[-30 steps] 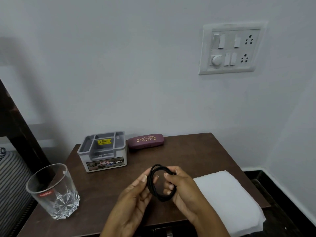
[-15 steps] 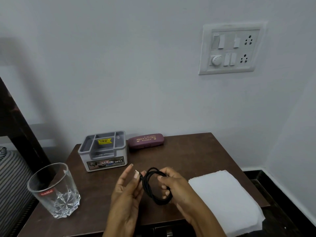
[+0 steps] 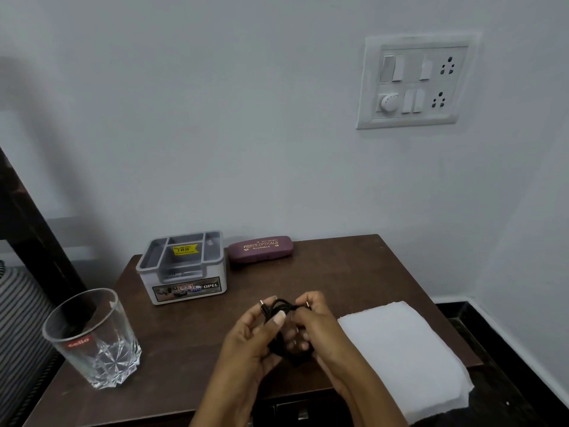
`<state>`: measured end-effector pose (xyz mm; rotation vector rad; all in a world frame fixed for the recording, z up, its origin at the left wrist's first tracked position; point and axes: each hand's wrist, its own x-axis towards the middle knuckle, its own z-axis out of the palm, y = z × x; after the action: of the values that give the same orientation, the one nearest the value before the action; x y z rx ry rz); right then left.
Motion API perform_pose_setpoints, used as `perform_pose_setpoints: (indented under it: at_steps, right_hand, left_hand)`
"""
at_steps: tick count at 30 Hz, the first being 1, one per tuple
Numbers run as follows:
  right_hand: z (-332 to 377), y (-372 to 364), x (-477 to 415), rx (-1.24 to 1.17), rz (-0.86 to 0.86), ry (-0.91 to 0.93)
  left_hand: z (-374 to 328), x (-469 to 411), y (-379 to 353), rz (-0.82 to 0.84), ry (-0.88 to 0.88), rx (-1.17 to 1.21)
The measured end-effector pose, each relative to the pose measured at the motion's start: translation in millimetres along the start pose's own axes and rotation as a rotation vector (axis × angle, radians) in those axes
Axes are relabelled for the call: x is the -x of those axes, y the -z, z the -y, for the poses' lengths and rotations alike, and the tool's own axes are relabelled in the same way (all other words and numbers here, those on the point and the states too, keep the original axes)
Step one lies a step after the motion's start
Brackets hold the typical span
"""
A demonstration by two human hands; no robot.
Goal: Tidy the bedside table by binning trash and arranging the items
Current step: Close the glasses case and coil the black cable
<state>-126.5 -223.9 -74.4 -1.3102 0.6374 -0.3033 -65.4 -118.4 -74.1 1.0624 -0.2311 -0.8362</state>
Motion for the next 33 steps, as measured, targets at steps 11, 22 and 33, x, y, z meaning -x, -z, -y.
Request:
perform_pose_setpoints:
  at_steps: [11, 22, 33]
  right_hand:
    - [8.6, 14.4, 8.5, -0.446, 0.102, 0.121]
    - [7.6, 18.5, 8.2, -0.495, -0.066, 0.120]
    - [3.9, 21.5, 8.8, -0.240, 0.046, 0.005]
  left_hand:
    - [-6.9, -4.8, 7.4, -0.056, -0.094, 0.185]
    - [-4.5, -2.8, 6.5, -0.017, -0.117, 0.083]
    - [-7.5, 0.0, -0.6, -0.021, -0.138, 0.097]
